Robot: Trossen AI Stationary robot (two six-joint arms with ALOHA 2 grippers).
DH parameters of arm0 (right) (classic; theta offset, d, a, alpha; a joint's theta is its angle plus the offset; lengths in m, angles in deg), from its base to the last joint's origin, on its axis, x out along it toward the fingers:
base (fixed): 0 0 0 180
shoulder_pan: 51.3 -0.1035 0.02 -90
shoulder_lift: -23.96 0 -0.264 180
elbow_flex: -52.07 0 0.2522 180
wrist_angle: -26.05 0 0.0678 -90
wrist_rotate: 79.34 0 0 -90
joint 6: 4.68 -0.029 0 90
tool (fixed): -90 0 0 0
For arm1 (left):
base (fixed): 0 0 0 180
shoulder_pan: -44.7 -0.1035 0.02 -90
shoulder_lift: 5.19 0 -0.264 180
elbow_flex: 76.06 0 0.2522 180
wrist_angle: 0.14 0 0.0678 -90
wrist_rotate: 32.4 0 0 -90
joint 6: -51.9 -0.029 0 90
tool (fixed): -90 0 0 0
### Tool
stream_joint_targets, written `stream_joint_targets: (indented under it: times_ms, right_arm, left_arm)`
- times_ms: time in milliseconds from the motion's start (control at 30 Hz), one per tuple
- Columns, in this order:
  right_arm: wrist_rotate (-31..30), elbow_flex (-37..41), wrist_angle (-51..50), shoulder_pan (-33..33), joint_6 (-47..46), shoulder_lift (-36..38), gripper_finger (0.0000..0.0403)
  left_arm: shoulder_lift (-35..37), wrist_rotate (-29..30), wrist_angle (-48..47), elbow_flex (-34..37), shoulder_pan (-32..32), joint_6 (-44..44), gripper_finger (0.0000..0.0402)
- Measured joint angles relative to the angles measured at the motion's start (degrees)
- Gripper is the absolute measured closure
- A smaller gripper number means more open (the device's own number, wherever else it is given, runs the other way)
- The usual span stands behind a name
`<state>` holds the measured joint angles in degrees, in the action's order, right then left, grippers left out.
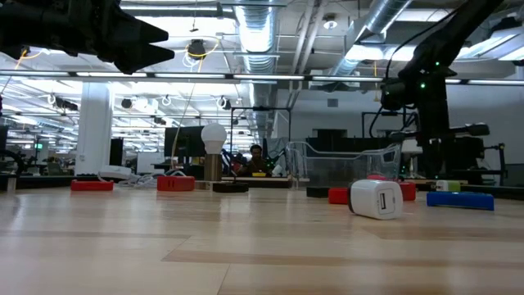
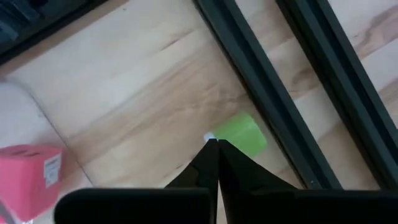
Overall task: Pick & Place Office items
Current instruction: Adjust the transparent bin
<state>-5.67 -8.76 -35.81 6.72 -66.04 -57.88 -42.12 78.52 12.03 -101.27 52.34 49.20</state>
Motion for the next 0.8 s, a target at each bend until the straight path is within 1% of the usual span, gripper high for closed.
stream_joint_targets:
  times_ms: [233, 467, 567, 633, 800]
  right_arm:
    - [-1.7, 0.4, 0.2, 0.3, -0.1, 0.0, 0.0403]
    - [-3.3, 4.0, 2.9, 1.9, -0.4, 0.3, 0.0403]
    - [-4.1, 5.1, 2.0, 2.2, 0.4, -0.2, 0.0403]
    - [-3.2, 5.2, 3.0, 2.1, 0.5, 0.0, 0.0403]
    - [-3.1, 5.5, 3.1, 1.6, 0.5, 0.0, 0.0403]
  left_arm:
    - [0.0, -0.1, 0.0, 0.0, 0.0, 0.0, 0.0092]
    - [0.0, -1.5, 0.0, 0.0, 0.0, 0.0, 0.0092]
    - [0.0, -1.6, 0.0, 0.0, 0.0, 0.0, 0.0092]
    - [0.0, -1.6, 0.0, 0.0, 0.0, 0.0, 0.0092]
    - [0.0, -1.6, 0.0, 0.0, 0.0, 0.0, 0.0092]
